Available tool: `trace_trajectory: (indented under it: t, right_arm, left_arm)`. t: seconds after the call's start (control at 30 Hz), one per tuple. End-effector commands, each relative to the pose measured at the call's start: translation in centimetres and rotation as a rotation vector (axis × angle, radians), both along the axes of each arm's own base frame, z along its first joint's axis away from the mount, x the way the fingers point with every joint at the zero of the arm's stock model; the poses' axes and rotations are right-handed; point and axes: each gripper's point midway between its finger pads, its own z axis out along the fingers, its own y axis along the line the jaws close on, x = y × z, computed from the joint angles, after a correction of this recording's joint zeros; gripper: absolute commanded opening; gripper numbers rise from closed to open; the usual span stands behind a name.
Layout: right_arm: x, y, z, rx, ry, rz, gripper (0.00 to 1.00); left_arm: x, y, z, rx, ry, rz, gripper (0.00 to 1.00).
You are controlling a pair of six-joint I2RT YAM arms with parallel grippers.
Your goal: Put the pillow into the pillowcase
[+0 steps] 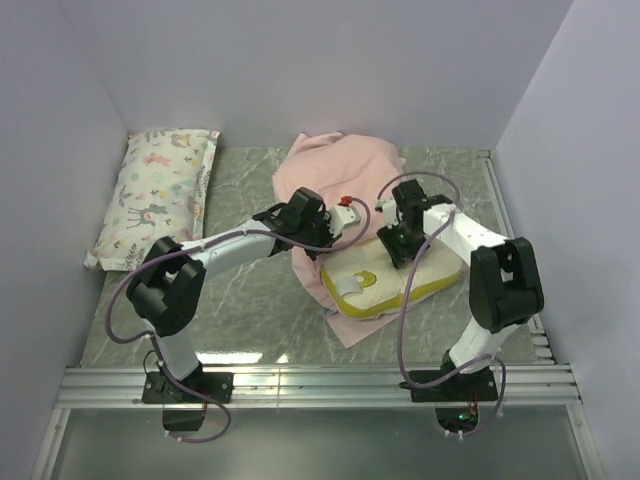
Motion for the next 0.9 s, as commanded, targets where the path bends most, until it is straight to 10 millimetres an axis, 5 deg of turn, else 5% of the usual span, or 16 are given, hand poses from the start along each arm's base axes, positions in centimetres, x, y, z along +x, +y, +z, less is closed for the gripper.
trace_trajectory:
  t: [0.0, 0.13, 0.23, 0.33, 0.4, 0.53, 0.67, 0.87]
  right_arm:
    - [9.2, 3.4, 4.1, 0.151, -0.285, -0.079, 0.57]
    - [9.1, 6.3, 8.3, 0.350, -0.313, -0.097, 0.61]
    - [8.0, 5.0, 11.7, 0.460, -0.324, -0.197, 0.78]
    - [6.6, 0.8, 13.3, 0.523, -0.276, -0.376, 0.91]
    - [5.0, -2.5, 12.5, 0.509, -0.208, -0.493, 0.92]
    - [0.3, -4.2, 7.5, 0.491, 0.056, -0.608, 0.92]
    - [-3.5, -2.2, 3.1, 0.568, 0.316, -0.651, 0.93]
    - [-3.1, 1.3, 2.9, 0.768, 0.435, -0.606, 0.95]
  left_arm:
    - [-3.9, -0.2, 3.7, -0.112, 0.094, -0.053, 0.00]
    - [-5.4, -0.5, 5.6, -0.189, 0.194, -0.012, 0.00]
    - [-5.7, -0.7, 5.9, -0.231, 0.270, 0.057, 0.00]
    - [-5.5, -1.1, 6.3, -0.271, 0.320, 0.127, 0.00]
    - [-5.5, -1.6, 6.7, -0.291, 0.338, 0.129, 0.00]
    - [-4.8, -2.5, 6.7, -0.299, 0.361, 0.126, 0.00]
    - [-4.6, -3.2, 7.3, -0.324, 0.381, 0.118, 0.00]
    - [-4.9, -4.8, 8.6, -0.379, 0.444, 0.077, 0.00]
